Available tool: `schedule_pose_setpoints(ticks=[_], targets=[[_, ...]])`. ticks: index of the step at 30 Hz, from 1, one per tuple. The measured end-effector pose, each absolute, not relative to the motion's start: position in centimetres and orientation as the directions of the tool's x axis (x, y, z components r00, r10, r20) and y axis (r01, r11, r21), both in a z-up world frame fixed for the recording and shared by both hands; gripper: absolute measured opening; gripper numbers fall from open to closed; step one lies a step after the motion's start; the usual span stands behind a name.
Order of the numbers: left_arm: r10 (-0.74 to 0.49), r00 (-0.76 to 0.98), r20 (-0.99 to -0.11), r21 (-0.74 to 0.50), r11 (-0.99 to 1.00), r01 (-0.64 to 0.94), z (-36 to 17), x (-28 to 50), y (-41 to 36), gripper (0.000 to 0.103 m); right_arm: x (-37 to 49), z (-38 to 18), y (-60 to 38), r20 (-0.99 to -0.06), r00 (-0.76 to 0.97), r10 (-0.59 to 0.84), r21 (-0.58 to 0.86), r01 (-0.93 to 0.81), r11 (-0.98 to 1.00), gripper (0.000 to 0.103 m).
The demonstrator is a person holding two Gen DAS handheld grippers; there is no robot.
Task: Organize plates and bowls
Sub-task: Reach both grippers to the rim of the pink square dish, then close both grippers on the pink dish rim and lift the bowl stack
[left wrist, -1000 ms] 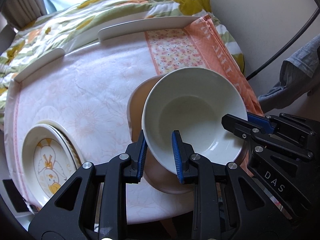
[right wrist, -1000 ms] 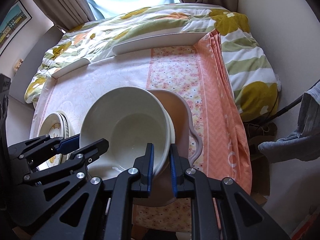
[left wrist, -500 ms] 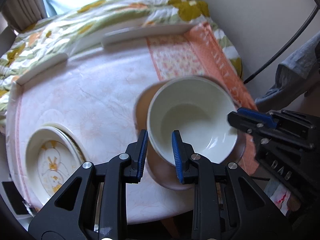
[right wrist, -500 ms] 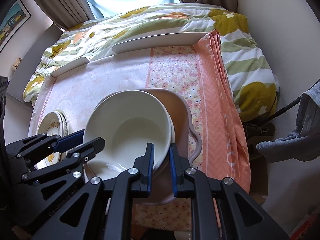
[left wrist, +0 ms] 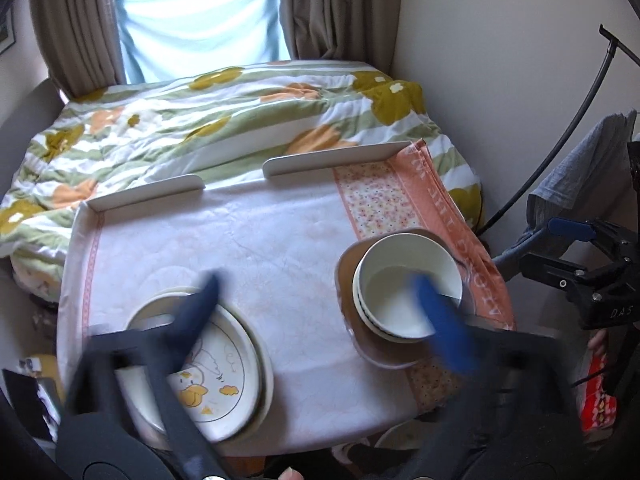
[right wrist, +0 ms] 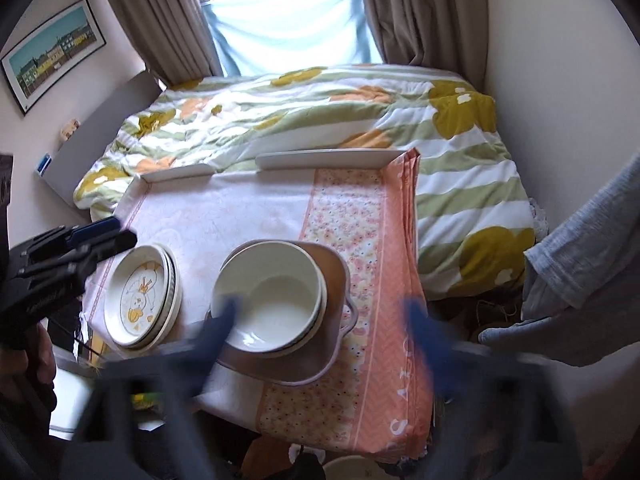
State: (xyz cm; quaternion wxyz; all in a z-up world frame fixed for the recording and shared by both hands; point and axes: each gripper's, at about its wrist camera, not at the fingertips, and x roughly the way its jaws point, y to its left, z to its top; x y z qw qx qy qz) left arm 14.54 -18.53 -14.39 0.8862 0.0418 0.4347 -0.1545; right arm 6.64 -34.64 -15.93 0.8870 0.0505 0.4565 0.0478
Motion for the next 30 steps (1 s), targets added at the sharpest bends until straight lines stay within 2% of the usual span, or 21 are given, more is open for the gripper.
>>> schedule_pose_setpoints(ticks=[4, 7, 11, 21, 23, 26, 28, 30], targets=[[-0.2, 0.524, -0.828, -0.04, 0.953, 0.3, -16.5, 15.1, -18.1, 0.103, 6.4, -16.5, -34.8, -0.797, 0.592, 0.123, 0.126, -0.037, 0.991, 0.102], [-0.181, 0.465, -0.867, -0.021, 0.944, 0.328, -18.7, 15.1, -18.4, 0.103, 6.8, -18.0, -34.7, -0.87, 0.482, 0.101, 0.086, -0.054, 0.995, 0.102], [-0.19, 0.349, -0.918, -0.048, 0.925, 0.378, -22.2, 15.4, -19.0, 0.103, 7.1, -20.1, -34.9, -0.909, 0.413, 0.057, 0.044, -0.042, 0.998, 0.102], [-0.176, 0.213, -0.961, -0.07, 0.901, 0.428, -27.1, 17.4, -20.4, 0.103, 9.8, -25.7, -34.9, -0.963, 0.271, 0.009, -0.025, -0.125, 0.992, 0.102], [-0.174, 0.198, -0.965, -0.072, 0.898, 0.435, -27.5, 17.7, -20.7, 0.103, 10.1, -26.3, -34.5, -0.965, 0.262, 0.012, -0.027, -0.148, 0.989, 0.098], [-0.169, 0.189, -0.967, -0.069, 0.893, 0.444, -28.0, 18.0, -21.1, 0.102, 10.6, -27.0, -34.1, -0.969, 0.245, 0.026, -0.019, -0.18, 0.983, 0.081], [-0.173, 0.184, -0.968, -0.074, 0.892, 0.445, -28.3, 18.2, -21.4, 0.101, 10.9, -27.7, -33.8, -0.974, 0.223, 0.035, -0.011, -0.204, 0.979, 0.066], [-0.178, 0.174, -0.969, -0.082, 0.888, 0.453, -28.9, 18.3, -21.7, 0.094, 11.1, -28.1, -33.5, -0.975, 0.216, 0.042, -0.006, -0.22, 0.976, 0.058]])
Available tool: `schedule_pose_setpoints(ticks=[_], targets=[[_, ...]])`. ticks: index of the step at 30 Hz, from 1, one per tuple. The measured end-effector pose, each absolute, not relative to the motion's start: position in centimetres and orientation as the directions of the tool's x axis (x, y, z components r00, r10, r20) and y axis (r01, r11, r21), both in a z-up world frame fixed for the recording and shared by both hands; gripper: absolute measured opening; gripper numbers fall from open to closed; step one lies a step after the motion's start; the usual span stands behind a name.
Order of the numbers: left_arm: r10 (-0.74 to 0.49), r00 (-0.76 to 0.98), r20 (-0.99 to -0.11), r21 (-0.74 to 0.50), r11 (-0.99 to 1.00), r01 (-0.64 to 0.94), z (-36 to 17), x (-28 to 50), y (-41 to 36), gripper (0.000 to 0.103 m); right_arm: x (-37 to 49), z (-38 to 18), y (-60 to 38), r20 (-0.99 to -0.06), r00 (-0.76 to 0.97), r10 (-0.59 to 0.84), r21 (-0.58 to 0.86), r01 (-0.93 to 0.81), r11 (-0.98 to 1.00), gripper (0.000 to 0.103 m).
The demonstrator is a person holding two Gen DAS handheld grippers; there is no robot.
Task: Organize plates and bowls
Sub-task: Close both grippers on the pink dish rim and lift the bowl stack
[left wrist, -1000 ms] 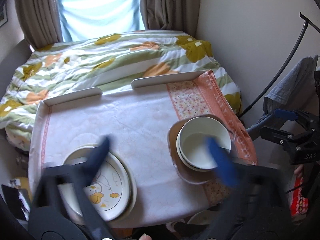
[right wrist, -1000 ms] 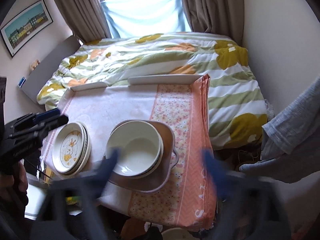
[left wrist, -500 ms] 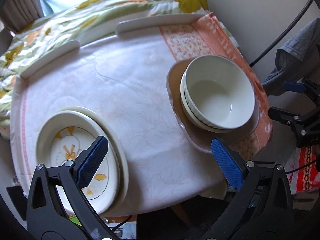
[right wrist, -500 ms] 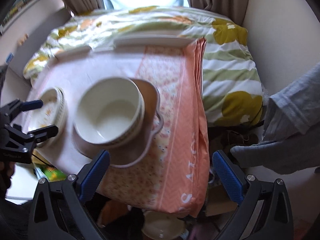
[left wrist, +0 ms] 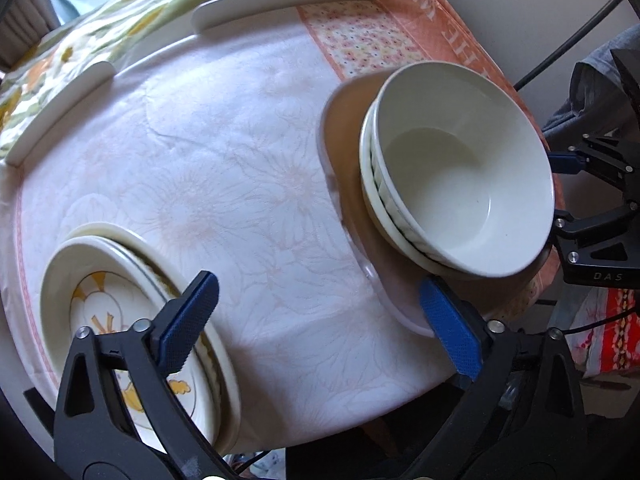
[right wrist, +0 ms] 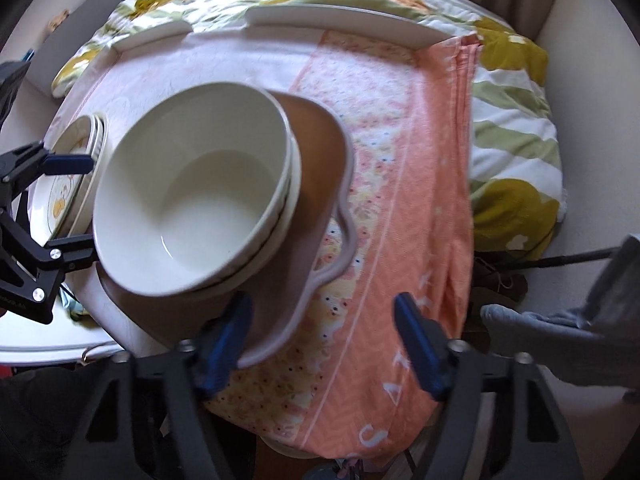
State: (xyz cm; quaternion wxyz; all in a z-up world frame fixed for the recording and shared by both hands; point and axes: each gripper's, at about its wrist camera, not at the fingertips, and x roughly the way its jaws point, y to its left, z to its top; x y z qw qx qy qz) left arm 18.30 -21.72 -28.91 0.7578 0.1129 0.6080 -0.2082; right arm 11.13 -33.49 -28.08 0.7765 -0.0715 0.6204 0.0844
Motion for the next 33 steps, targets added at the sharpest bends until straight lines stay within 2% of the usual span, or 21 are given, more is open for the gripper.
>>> schedule_pose_setpoints(ticks=[2, 6, 8, 9, 11, 12, 14, 24, 33], targets=[[-0.182, 0.159, -0.97, -0.089, 0.882, 0.463, -29.5, 18.5, -22.2, 0.083, 11.4, -28.7, -33.2, -0.977, 0.205, 0.053, 0.004, -0.232, 0.973, 0.052], [-0.221, 0.129, -0.967, -0.142, 0.881, 0.452, -30.6, 18.8, -22.2, 0.073, 11.9, -29.5, -33.1, -0.977, 0.189, 0.095, 0.05, -0.232, 0.971, 0.037], [-0.259, 0.11, -0.96, -0.185, 0.876, 0.446, -30.8, 18.9, -22.1, 0.056, 12.0, -30.0, -32.9, -0.977, 0.18, 0.116, 0.071, -0.236, 0.969, 0.032], [-0.27, 0.105, -0.957, -0.197, 0.872, 0.449, -30.8, 18.9, -22.4, 0.051, 12.0, -30.1, -32.8, -0.976, 0.18, 0.119, 0.073, -0.243, 0.967, 0.03], [-0.26, 0.103, -0.96, -0.182, 0.86, 0.477, -31.0, 18.6, -23.2, 0.036, 12.1, -30.3, -32.5, -0.975, 0.18, 0.129, 0.082, -0.25, 0.965, 0.024], [-0.251, 0.107, -0.962, -0.167, 0.851, 0.497, -31.1, 18.4, -23.8, 0.034, 12.1, -30.4, -32.3, -0.975, 0.179, 0.131, 0.082, -0.254, 0.964, 0.021], [-0.258, 0.108, -0.96, -0.168, 0.84, 0.517, -31.2, 18.1, -24.4, 0.024, 12.1, -30.6, -32.0, -0.975, 0.181, 0.129, 0.079, -0.26, 0.962, 0.018], [-0.22, 0.194, -0.956, -0.082, 0.835, 0.544, -30.5, 17.1, -25.0, 0.022, 10.9, -29.5, -30.2, -0.962, 0.263, 0.079, -0.009, -0.317, 0.948, 0.018], [-0.215, 0.259, -0.942, -0.061, 0.865, 0.498, -27.0, 16.6, -20.8, 0.022, 12.2, -27.0, -26.7, -0.954, 0.279, 0.112, 0.005, -0.355, 0.935, 0.018]])
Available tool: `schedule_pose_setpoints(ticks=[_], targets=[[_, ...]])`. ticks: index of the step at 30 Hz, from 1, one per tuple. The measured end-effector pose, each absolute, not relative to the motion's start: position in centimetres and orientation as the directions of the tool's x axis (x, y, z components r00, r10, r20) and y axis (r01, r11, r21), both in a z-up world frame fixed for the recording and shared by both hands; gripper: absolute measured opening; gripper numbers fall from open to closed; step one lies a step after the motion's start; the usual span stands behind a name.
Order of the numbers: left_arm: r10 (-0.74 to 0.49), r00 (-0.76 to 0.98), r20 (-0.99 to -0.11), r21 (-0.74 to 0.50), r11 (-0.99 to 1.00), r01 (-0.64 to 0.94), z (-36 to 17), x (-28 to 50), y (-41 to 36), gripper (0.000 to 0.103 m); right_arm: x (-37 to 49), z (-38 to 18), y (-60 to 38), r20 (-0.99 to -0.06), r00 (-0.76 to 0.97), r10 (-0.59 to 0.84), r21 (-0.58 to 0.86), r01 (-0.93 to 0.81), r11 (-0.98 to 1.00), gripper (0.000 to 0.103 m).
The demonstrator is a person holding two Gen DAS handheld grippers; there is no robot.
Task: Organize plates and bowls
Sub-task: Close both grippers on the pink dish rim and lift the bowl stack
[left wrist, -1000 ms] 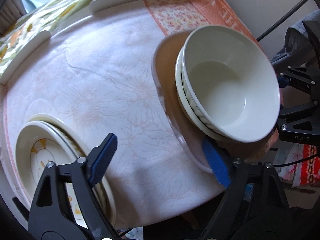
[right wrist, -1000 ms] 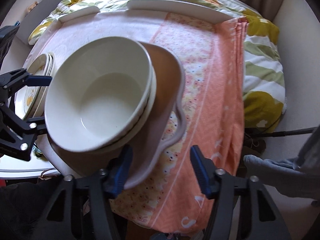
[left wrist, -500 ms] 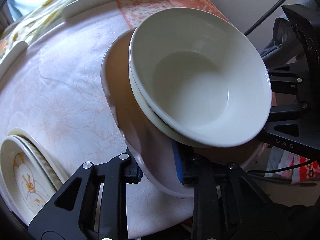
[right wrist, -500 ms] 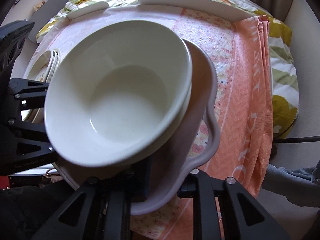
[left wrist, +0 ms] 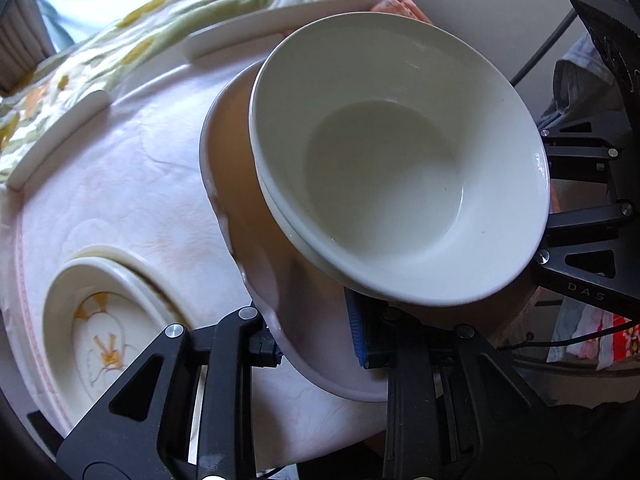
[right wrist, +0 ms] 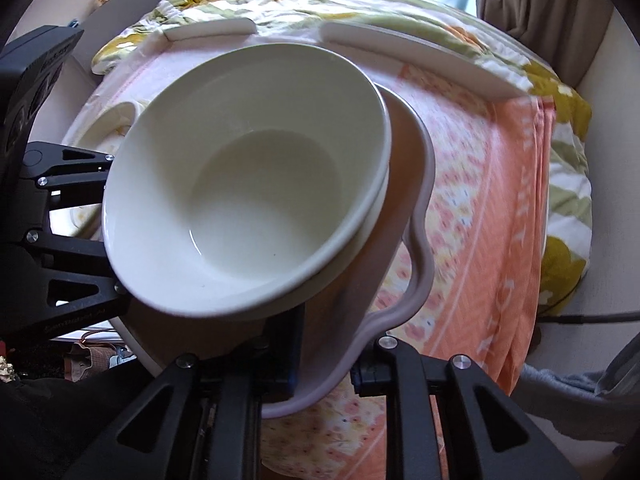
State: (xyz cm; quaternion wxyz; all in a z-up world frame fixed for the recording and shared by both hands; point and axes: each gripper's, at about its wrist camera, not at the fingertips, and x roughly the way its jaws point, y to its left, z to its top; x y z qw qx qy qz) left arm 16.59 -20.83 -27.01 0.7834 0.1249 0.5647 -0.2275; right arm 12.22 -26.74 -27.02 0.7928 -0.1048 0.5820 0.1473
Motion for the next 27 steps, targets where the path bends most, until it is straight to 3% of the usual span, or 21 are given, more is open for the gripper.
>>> schedule_pose_setpoints(ticks=[12, 27], targets=[[-0.196, 0.308, -0.931, -0.027, 0.878, 0.478, -22.6, 15.4, -9.9, 0.022, 12.6, -23.4, -16.9, -0.94, 0.311, 0.142, 0.019, -0.367, 0.93, 0.018], [-0.151, 0.251, -0.956, -0.025, 0.897, 0.442, -26.2, 14.3, 0.2, 0.022, 12.5, -27.5, -6.8, -0.943, 0.246, 0.222, 0.118, -0.377, 0.919, 0.018]])
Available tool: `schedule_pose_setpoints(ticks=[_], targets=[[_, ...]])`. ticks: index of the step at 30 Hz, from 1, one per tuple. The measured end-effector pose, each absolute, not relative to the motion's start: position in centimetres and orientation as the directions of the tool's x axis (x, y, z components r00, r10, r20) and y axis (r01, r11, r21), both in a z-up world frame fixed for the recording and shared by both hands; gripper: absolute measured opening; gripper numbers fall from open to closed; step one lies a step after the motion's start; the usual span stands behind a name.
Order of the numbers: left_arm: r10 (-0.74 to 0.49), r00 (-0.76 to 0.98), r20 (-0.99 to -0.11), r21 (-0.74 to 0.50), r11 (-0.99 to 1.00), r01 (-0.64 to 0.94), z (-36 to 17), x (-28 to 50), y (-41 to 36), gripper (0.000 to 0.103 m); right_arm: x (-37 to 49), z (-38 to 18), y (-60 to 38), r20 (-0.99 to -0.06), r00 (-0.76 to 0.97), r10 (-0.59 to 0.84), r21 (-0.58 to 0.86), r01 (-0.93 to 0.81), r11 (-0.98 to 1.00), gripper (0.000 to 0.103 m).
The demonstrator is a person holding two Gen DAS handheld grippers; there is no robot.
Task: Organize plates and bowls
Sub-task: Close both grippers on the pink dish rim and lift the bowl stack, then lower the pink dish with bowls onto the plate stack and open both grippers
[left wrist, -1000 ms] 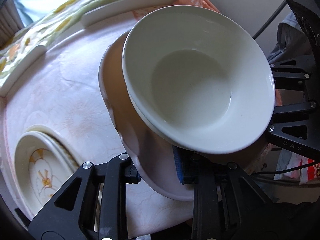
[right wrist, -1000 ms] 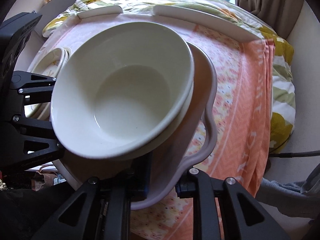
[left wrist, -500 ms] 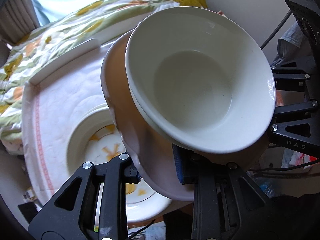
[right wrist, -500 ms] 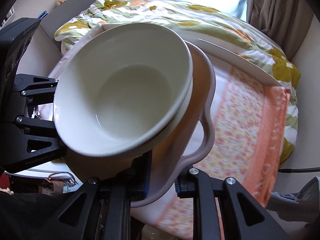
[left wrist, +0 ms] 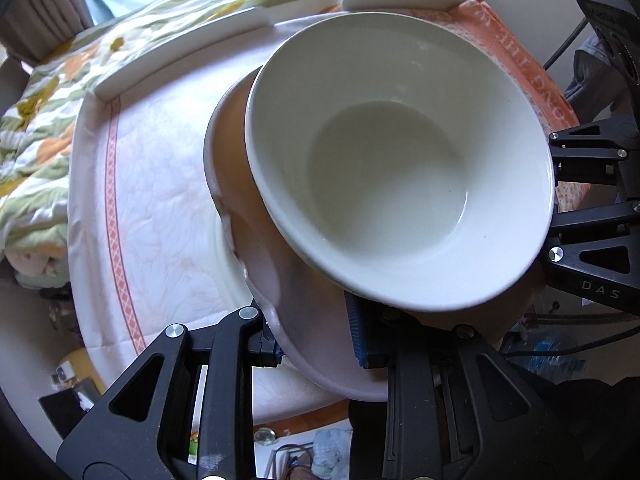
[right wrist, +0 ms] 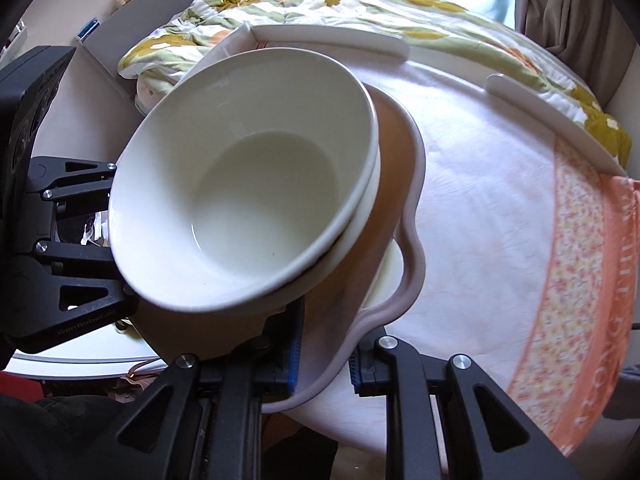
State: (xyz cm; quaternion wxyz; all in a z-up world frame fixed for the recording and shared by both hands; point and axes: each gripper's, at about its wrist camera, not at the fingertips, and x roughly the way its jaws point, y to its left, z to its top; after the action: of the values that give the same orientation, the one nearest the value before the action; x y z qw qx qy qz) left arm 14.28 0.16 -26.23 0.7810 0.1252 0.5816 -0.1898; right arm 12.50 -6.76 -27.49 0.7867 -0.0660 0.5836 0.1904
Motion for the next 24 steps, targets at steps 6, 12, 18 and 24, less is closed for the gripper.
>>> schedule_pose_setpoints(ticks=[6, 12, 18, 24], targets=[[-0.15, 0.242, -0.959, -0.029, 0.897, 0.441, -27.3, 14.5, 1.2, 0.022, 12.8, -28.4, -5.4, -0.949, 0.232, 0.214, 0.116, -0.373, 0.921, 0.018], [-0.152, 0.271, -0.95, -0.023, 0.904, 0.426, -27.3, 14.8, 1.5, 0.022, 12.8, -29.0, -5.2, -0.956, 0.223, 0.193, 0.106, -0.352, 0.93, 0.018], [-0.139, 0.286, -0.948, -0.004, 0.904, 0.427, -27.0, 14.7, 1.5, 0.022, 13.1, -29.0, -4.8, -0.963, 0.217, 0.157, 0.075, -0.344, 0.936, 0.018], [-0.132, 0.295, -0.946, 0.009, 0.901, 0.434, -26.2, 14.3, 1.5, 0.022, 13.0, -28.1, -4.9, -0.965, 0.23, 0.125, 0.045, -0.327, 0.944, 0.018]])
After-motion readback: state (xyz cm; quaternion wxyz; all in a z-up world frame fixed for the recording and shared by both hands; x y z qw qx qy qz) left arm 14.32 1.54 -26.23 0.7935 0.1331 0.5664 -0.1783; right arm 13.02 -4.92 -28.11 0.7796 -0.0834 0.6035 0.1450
